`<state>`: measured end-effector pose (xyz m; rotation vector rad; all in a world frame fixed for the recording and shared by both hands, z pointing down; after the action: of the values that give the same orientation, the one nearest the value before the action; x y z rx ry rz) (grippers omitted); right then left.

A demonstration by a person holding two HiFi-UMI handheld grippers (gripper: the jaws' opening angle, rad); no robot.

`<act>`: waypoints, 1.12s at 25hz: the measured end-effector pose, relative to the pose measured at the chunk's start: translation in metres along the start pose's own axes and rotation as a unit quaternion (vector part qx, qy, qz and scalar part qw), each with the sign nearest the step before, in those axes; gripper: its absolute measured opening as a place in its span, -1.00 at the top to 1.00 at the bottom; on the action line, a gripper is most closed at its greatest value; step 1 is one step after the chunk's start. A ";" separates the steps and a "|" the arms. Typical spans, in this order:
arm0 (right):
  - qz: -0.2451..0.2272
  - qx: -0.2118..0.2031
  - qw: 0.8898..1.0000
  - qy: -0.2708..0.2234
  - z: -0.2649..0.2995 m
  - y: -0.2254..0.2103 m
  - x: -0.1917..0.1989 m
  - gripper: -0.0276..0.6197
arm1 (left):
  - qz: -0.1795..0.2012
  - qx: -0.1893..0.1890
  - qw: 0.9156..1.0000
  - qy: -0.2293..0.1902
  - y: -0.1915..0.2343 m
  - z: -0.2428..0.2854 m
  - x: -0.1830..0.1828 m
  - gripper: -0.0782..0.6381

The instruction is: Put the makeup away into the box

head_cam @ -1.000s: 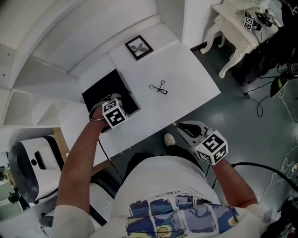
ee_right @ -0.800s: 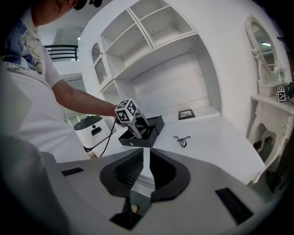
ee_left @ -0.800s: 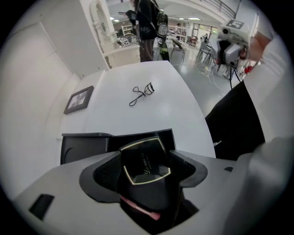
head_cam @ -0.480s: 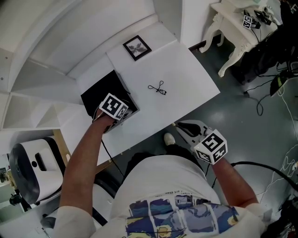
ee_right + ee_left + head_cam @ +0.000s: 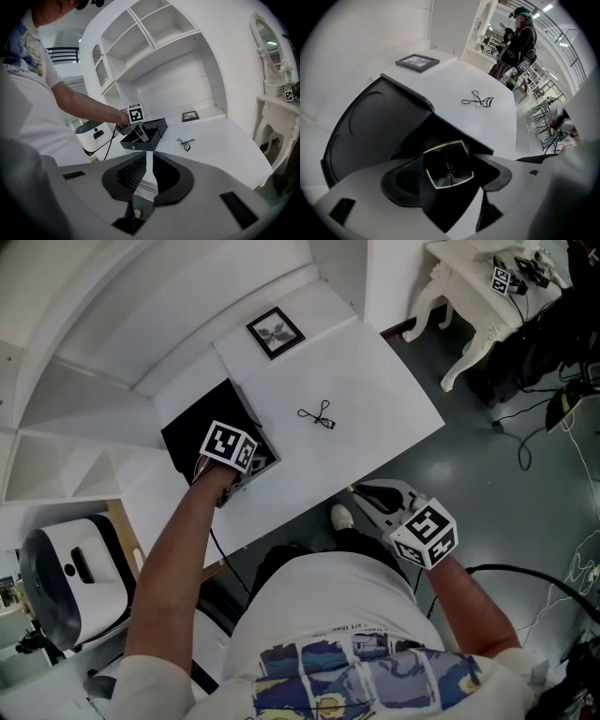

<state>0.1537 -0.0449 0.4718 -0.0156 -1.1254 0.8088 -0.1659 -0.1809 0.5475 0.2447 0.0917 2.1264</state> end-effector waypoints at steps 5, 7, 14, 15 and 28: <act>0.004 0.005 1.000 0.005 -0.003 -0.005 0.002 0.73 | 0.000 0.003 1.000 0.010 0.003 0.010 0.001 -0.19; 0.005 0.007 1.000 0.005 -0.004 -0.006 0.002 0.73 | -0.006 0.007 1.000 0.013 0.003 0.013 0.000 -0.19; 0.005 0.010 1.000 0.007 -0.007 -0.010 0.001 0.73 | -0.010 0.009 1.000 0.016 0.000 0.015 -0.001 -0.19; 0.004 0.009 1.000 0.006 -0.006 -0.011 0.000 0.73 | -0.011 0.010 1.000 0.015 0.000 0.015 -0.001 -0.19; 0.003 -0.001 1.000 0.003 0.003 -0.012 -0.004 0.73 | -0.014 0.005 1.000 0.001 0.000 0.005 0.001 -0.19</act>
<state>0.1575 -0.0567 0.4743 -0.0235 -1.1202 0.8136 -0.1652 -0.1802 0.5529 0.2461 0.1063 2.0998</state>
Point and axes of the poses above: the fingertips, and each gripper's own axes: z forward along the fingers, y to its left, x out of its underside, the point moved 9 cm from there along -z, backward along the fingers, and after that the axes turned 2 degrees about z, right-handed, at the moved point
